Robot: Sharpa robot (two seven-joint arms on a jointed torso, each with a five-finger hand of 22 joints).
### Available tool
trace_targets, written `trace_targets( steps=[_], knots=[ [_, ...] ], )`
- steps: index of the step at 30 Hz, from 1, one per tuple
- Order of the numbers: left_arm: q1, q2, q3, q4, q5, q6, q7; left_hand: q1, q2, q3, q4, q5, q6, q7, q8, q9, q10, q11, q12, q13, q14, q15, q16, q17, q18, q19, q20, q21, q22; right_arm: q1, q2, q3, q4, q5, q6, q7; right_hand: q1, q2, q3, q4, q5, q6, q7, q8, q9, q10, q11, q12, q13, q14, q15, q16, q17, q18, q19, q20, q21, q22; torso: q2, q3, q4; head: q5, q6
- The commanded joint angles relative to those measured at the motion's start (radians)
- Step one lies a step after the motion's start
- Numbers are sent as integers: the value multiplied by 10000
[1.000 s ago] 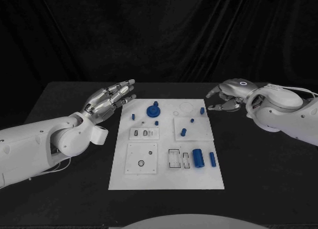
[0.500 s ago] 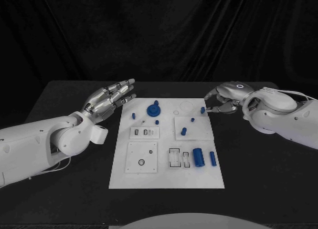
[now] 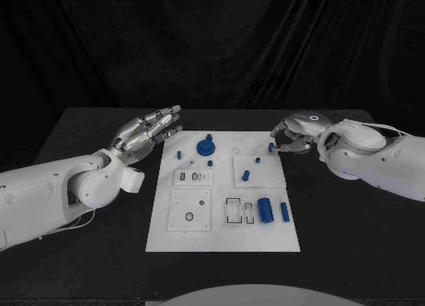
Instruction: Assemble the parts on the task board
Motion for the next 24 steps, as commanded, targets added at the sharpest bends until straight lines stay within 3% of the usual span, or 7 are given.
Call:
trace_targets(
  steps=[1,11,24],
  knots=[
    [-17,9,9,19,3,167,117,114,-20,44,-8,52,34,70,37,13,-1,56,40,0,7,85,32,4,193,-53,-5,-45,-12,-67,72,4,-97,-15,-57,-113,105,-29,-13,74,65,92,13,71,20,1065,61,35,2629,790,6,-49,1443,10,337,24,-51,1823,-2,-5,5,22,-3],
    [-28,-1,9,19,3,198,86,117,-22,50,-11,53,35,73,38,13,0,60,42,1,5,84,27,3,193,-55,-5,-47,-13,-146,261,5,-343,-15,-29,-95,194,0,-24,63,226,261,41,224,124,1065,82,35,2629,783,26,-67,1414,16,326,41,-83,1817,9,6,19,9,-5],
    [-40,5,9,18,3,247,63,121,-29,62,-16,53,30,81,39,13,-1,70,43,0,2,83,23,2,193,-55,-3,-47,-13,-263,435,5,-574,-15,-10,-85,305,30,-25,7,572,350,46,359,255,1065,92,35,2629,779,31,-80,1394,23,316,50,-116,1814,14,1,-9,50,-55]
  ],
)
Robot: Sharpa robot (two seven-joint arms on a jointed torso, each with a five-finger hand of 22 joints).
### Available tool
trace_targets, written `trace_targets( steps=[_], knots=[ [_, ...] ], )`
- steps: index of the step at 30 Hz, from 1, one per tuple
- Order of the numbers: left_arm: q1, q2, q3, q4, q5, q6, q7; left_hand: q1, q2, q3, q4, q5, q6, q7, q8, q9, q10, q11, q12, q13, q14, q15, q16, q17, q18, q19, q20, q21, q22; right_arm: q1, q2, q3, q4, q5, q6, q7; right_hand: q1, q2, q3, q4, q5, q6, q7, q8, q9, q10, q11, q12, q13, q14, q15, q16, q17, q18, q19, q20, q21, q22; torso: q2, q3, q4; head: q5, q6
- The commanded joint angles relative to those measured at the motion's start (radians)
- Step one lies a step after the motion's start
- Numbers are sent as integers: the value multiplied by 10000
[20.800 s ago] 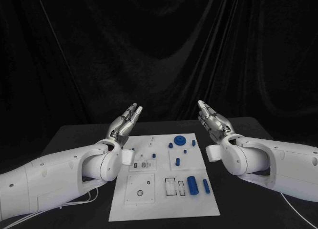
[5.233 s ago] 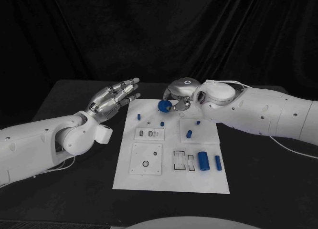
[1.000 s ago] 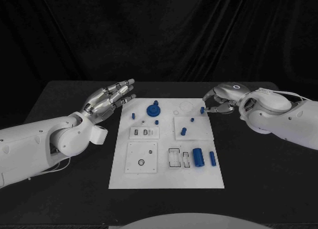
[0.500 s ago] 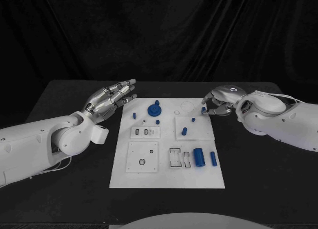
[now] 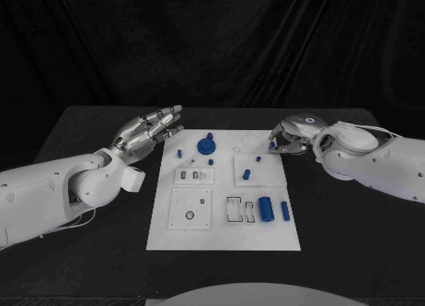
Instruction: Assemble the parts on the task board
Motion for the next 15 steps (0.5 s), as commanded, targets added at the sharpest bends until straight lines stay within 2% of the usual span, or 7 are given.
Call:
trace_targets(
  steps=[1,8,13,15],
  knots=[
    [-13,3,10,20,3,164,91,81,11,62,-16,53,-6,45,39,13,-1,71,43,0,2,83,23,2,193,-55,-3,-47,-14,-48,32,5,-70,-20,-13,-88,94,-22,4,-21,69,65,12,48,25,1029,56,35,2632,779,30,-47,1394,24,317,50,-64,1816,4,-4,-14,25,-3],
    [-16,-2,10,16,3,209,71,82,11,64,-17,53,-9,46,39,13,-3,71,37,-1,1,83,23,2,193,-43,-3,-39,-9,-116,164,5,-264,-20,-4,-35,170,5,20,-79,261,87,13,112,98,1029,57,35,2632,778,30,-47,1393,32,302,51,-101,1805,2,-1,-5,44,-40],
    [-18,3,10,13,3,222,67,83,10,67,-18,53,-8,48,40,13,-4,73,31,-2,0,83,18,1,194,-47,-2,-41,-10,-141,200,5,-303,-20,-52,37,229,53,37,-150,615,207,2,285,241,1029,53,35,2632,776,24,-52,1385,34,301,46,-116,1810,0,2,1,65,-71],
    [-19,4,10,10,3,220,62,83,10,70,-19,52,-13,48,39,12,-5,74,30,-2,-1,83,18,1,194,-49,-1,-43,-11,-146,206,5,-310,-20,-97,73,284,99,71,-225,1025,237,-12,430,359,1029,43,35,2632,776,6,-53,1381,33,303,32,-122,1819,1,1,2,63,-77]
  ],
)
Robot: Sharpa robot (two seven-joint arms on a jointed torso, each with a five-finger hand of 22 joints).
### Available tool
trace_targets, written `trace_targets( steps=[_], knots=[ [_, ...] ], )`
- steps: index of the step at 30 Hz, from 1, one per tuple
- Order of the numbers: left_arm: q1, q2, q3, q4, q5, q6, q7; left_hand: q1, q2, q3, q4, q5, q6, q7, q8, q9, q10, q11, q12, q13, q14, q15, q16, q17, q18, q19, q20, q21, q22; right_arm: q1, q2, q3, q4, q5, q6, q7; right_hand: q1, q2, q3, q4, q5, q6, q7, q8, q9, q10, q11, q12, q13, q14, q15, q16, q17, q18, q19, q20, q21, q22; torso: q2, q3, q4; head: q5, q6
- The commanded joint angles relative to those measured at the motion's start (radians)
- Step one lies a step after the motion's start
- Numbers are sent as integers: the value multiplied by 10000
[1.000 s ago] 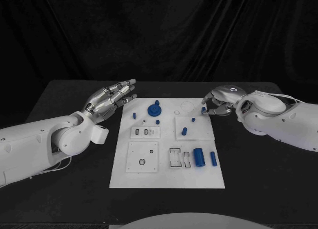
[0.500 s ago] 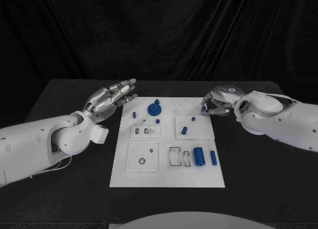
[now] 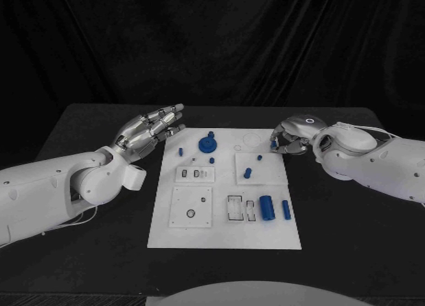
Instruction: Assemble the parts on the task board
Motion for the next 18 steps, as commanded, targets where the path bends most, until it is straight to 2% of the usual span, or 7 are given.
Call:
trace_targets(
  steps=[1,3,4,10,13,18],
  knots=[
    [-14,13,10,10,4,151,84,83,10,53,-2,53,-13,49,39,12,-5,74,31,-2,-1,83,18,1,193,-49,-1,-43,-11,-32,9,5,-22,-21,-125,67,142,37,28,-114,449,77,2,171,129,1029,40,35,2633,777,1,-51,1385,34,304,23,-31,1824,1,0,8,0,-14],
    [-15,12,10,10,4,151,82,83,10,53,-2,53,-13,49,39,12,-5,74,31,-2,-1,83,18,1,193,-49,-1,-43,-11,-35,14,5,-32,-21,-170,110,159,59,49,-145,605,101,-3,244,184,1029,35,35,2633,775,-6,-58,1374,36,301,19,-43,1823,0,-2,3,2,-18],
    [-15,12,10,10,4,151,81,83,10,53,-2,53,-13,49,39,12,-5,74,31,-2,-1,83,18,1,193,-49,-1,-43,-11,-36,17,5,-37,-21,-201,138,179,92,86,-187,878,127,-9,345,259,1029,30,35,2633,773,-12,-61,1369,36,303,11,-46,1829,-1,-2,0,5,-20],
    [-18,9,10,12,4,150,72,83,10,53,-2,53,-13,49,39,12,-5,74,31,-2,-1,83,18,1,193,-49,-1,-43,-11,-40,9,6,-27,-21,-435,300,256,207,235,-347,1535,264,-51,709,515,1029,3,35,2633,770,-57,-69,1354,40,299,-24,-75,1837,2,-2,1,21,-21],
    [-20,6,10,14,4,152,69,85,13,63,-2,54,-12,52,41,12,-5,78,39,-1,-4,80,14,1,193,-53,0,-45,-13,-41,-6,6,1,-21,-544,340,311,229,301,-431,1725,286,-58,823,598,1029,-3,35,2633,768,-67,-77,1343,39,301,-35,-81,1843,0,-1,-4,25,-27],
    [-23,0,10,17,4,161,57,85,13,63,-2,54,-12,52,41,12,-5,78,39,-1,-4,80,14,1,193,-53,0,-45,-13,-37,-104,6,190,-20,-802,362,368,233,347,-515,1754,352,-46,942,676,1029,10,35,2633,766,-66,-82,1335,40,301,-39,-89,1845,-8,-3,-2,48,-26]
  ],
)
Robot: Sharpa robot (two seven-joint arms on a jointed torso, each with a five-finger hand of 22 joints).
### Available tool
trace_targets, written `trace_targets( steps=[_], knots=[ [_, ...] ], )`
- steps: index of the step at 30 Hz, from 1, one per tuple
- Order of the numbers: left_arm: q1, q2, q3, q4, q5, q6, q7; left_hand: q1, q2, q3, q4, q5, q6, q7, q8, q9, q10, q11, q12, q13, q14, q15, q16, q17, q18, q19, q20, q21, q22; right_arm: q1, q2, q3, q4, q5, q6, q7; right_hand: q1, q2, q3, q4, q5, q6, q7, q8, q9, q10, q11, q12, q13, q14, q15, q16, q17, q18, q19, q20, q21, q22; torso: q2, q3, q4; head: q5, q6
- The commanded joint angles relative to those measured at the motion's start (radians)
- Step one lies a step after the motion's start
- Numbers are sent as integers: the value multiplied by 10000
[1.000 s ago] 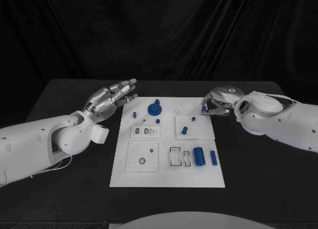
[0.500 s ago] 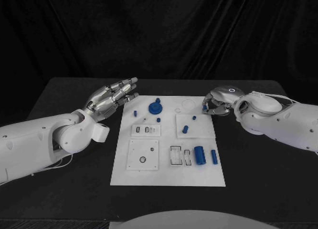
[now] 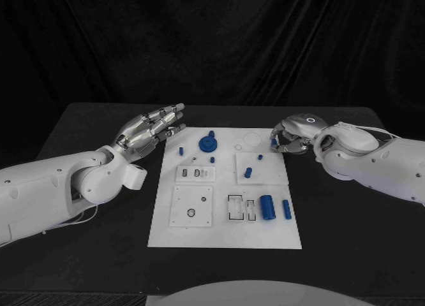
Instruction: Assemble the parts on the task board
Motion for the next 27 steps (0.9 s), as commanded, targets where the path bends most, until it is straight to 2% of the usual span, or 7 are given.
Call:
trace_targets(
  steps=[1,5,7,16,22,27],
  knots=[
    [-16,3,10,21,4,136,81,85,13,52,9,54,-12,52,41,12,-5,79,39,-1,-4,80,14,0,195,-53,0,-45,-13,-21,-96,7,196,-22,-554,116,161,14,-1,-96,-25,92,-21,83,61,1029,17,35,2634,765,-60,-47,1330,40,301,-37,-46,1846,-9,-2,2,24,-3],
    [-17,-1,10,24,4,138,59,88,17,61,7,56,-14,54,41,12,-5,81,43,-1,-4,80,18,1,195,-51,1,-44,-13,65,-247,8,581,-22,-734,42,151,-5,-2,-121,-140,121,-1,153,109,1029,40,35,2634,755,-33,-78,1282,43,296,-24,-67,1841,-10,0,-7,58,-13],
    [-17,-6,10,24,4,139,49,88,17,61,7,56,-14,54,41,12,-5,81,43,-1,-4,80,18,1,195,-51,1,-44,-13,187,-312,8,850,-22,-749,-29,127,-27,-9,-130,-303,126,18,202,147,1029,76,35,2634,755,3,-81,1280,43,297,1,-76,1842,-9,0,-8,84,-31],
    [-17,4,10,17,4,153,-21,91,16,70,4,58,-14,54,43,12,-3,79,51,1,-1,81,31,3,196,-44,1,-39,-10,821,-261,9,2000,-22,-253,-434,61,-20,-16,-120,-840,147,66,305,228,1029,203,35,2634,750,121,-99,1250,46,298,102,-104,1845,-18,-16,-9,150,-88],
    [-17,46,10,12,4,166,-46,95,15,75,0,60,-13,53,43,13,-3,77,51,1,1,82,35,4,196,-43,1,-38,-9,935,213,10,2360,-22,87,-501,42,-15,-26,-125,-1112,169,97,336,252,1029,255,35,2634,748,171,-106,1237,49,297,150,-121,1845,-3,-14,4,180,-101],
    [-17,74,10,4,4,164,-64,110,14,89,-14,68,-18,50,44,12,-1,72,57,1,2,82,34,4,198,-41,0,-37,-9,849,781,10,2362,-22,301,-487,12,-14,-47,-120,-1345,144,132,329,255,1029,288,35,2634,742,211,-125,1206,52,295,185,-137,1844,-3,-24,12,171,-99]
  ],
)
